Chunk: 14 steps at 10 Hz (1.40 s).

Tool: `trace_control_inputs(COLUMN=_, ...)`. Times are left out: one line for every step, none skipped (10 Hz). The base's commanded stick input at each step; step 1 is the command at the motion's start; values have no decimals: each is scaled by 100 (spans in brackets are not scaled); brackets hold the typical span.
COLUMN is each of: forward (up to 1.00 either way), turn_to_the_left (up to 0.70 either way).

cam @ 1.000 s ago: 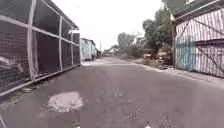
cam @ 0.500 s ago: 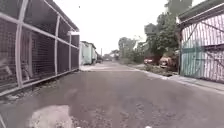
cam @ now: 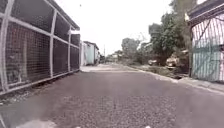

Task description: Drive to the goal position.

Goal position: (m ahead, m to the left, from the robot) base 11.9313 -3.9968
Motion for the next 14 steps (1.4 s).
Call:
trace_control_inputs(forward=85, turn_to_the_left=0)
trace_control_inputs(forward=85, turn_to_the_left=0)
trace_control_inputs(forward=85, turn_to_the_left=0)
trace_control_inputs(forward=85, turn_to_the_left=0)
trace_control_inputs(forward=85, turn_to_the_left=0)
trace_control_inputs(forward=85, turn_to_the_left=0)
trace_control_inputs(forward=85, turn_to_the_left=0)
trace_control_inputs(forward=85, turn_to_the_left=0)
trace_control_inputs(forward=85, turn_to_the_left=0)
trace_control_inputs(forward=85, turn_to_the_left=0)
trace_control_inputs(forward=85, turn_to_the_left=0)
trace_control_inputs(forward=85, turn_to_the_left=0)
trace_control_inputs(forward=85, turn_to_the_left=0)
trace_control_inputs(forward=85, turn_to_the_left=0)
